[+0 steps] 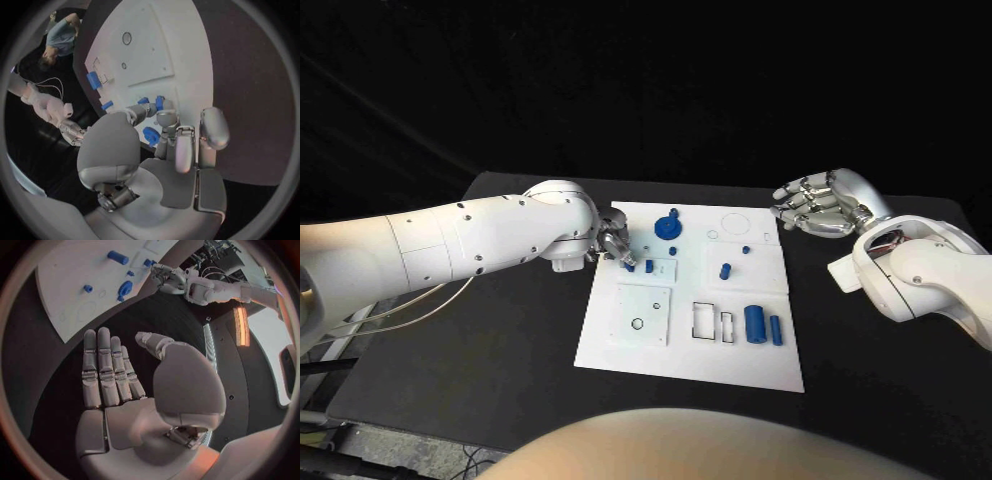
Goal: Assemble the parts on the task board
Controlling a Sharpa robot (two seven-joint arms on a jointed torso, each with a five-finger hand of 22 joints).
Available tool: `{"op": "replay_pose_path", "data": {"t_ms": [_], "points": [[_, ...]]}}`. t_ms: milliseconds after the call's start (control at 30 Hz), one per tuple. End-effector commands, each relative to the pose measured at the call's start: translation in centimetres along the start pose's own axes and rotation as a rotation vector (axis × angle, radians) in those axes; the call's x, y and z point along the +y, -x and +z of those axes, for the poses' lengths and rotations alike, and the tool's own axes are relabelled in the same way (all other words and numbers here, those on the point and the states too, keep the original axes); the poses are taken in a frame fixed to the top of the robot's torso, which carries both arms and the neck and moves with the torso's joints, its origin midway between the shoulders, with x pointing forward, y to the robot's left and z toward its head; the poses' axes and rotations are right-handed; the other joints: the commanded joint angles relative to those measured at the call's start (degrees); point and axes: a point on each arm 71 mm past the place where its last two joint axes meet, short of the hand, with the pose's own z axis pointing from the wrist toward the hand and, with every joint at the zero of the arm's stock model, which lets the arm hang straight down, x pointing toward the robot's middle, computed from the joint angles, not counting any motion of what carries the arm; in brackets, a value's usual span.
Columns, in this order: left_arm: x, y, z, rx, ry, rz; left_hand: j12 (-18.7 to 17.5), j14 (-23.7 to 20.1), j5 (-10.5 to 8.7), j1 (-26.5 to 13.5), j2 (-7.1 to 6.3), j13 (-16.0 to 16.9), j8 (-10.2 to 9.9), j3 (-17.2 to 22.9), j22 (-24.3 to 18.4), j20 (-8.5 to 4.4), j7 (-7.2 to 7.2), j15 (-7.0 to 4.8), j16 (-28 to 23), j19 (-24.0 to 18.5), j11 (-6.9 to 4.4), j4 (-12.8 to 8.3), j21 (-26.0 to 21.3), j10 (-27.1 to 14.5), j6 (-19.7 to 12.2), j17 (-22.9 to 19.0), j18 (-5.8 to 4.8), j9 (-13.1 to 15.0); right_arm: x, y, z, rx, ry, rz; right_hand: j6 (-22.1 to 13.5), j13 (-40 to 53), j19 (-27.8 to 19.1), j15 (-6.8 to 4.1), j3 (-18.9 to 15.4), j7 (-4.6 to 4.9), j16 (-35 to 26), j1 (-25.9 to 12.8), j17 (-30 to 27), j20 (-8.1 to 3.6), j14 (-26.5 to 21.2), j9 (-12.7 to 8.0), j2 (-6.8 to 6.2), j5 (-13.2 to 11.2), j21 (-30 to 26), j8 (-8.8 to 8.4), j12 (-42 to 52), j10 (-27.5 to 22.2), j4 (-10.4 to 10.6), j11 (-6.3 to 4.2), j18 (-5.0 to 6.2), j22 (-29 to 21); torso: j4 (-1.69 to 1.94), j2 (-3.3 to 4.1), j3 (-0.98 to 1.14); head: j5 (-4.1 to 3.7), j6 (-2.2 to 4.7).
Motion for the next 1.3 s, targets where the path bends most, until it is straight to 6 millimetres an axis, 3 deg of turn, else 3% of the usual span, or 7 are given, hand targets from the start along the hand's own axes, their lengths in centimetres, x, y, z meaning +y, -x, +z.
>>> {"op": "replay_pose_path", "data": {"t_ms": [33,967,1133,1300], "points": [[0.25,-0.17,0.07,-0.005,0.031,0.022,0.3,5.9,0.47,-0.5,0.12,0.1,0.1,9.2,9.2,-0.04,-1.47,-0.37,0.4,0.4,-0.12,-9.5,0.5,0.4,1.9,15.1,-0.85,0.1,0.07,-0.06,-0.01,0.003,0.007,0.001,-0.2,-0.1,-0.5,0.36,0.1,0.4,-0.2,-0.4,-0.1,-0.05,0.0,0.0,0.1,0.2,-0.4,0.28,-0.3,0.0,-0.4,0.26,0.6,-0.1,0.05,0.01,-0.01,-0.06,0.0],[-0.09,-0.39,0.02,0.001,0.022,0.024,0.9,5.9,1.38,-0.8,0.06,0.8,0.2,9.3,9.3,-0.08,-1.56,-0.43,0.4,0.6,-0.19,-10.0,0.9,0.9,2.3,15.1,-0.92,0.0,-0.01,-0.07,-0.01,0.003,0.006,0.001,-0.1,-0.2,-0.5,0.36,0.1,0.41,-0.4,-0.3,-0.1,-0.03,0.0,-0.1,0.12,0.3,-0.3,0.31,-0.4,0.1,-0.5,0.26,0.62,-0.2,-0.01,0.03,0.03,-0.04,0.0],[-0.01,-0.56,0.02,0.021,0.028,0.036,1.0,5.9,2.25,-1.1,0.01,1.0,0.2,9.5,9.4,-0.11,-1.59,-0.45,0.4,0.6,-0.21,-10.3,1.1,1.1,2.5,15.1,-0.94,0.0,-0.05,-0.08,-0.02,0.004,0.005,0.001,-0.1,-0.2,-0.5,0.36,0.1,0.41,-0.4,-0.3,-0.1,-0.03,0.0,-0.1,0.12,0.3,-0.3,0.31,-0.4,0.1,-0.5,0.26,0.62,-0.2,0.01,0.01,0.02,-0.09,0.0],[-0.03,-0.74,0.0,0.04,0.029,0.047,1.9,5.9,5.01,-2.2,-0.27,2.2,0.2,9.3,9.3,-0.15,-1.66,-0.46,0.4,0.5,-0.21,-11.1,1.3,1.9,3.2,15.1,-0.93,-0.2,-0.1,-0.09,-0.03,0.005,0.004,0.001,-0.1,-0.2,-0.5,0.36,0.1,0.41,-0.4,-0.3,-0.1,-0.03,0.0,-0.1,0.12,0.3,-0.3,0.31,-0.4,0.1,-0.5,0.26,0.62,-0.2,0.04,0.03,0.0,-0.06,0.0]]}}
